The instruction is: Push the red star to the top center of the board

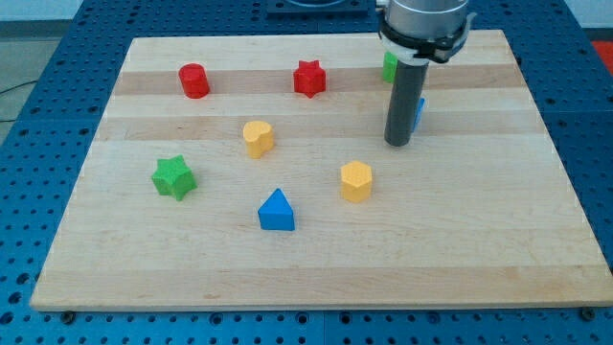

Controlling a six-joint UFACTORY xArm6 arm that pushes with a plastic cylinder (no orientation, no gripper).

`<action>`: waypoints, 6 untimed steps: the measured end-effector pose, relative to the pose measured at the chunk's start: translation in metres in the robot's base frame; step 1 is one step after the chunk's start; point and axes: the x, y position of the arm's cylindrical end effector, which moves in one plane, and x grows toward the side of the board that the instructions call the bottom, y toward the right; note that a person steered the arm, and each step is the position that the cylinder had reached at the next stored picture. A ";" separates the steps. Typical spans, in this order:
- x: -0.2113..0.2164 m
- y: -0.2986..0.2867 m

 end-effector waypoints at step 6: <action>-0.079 -0.050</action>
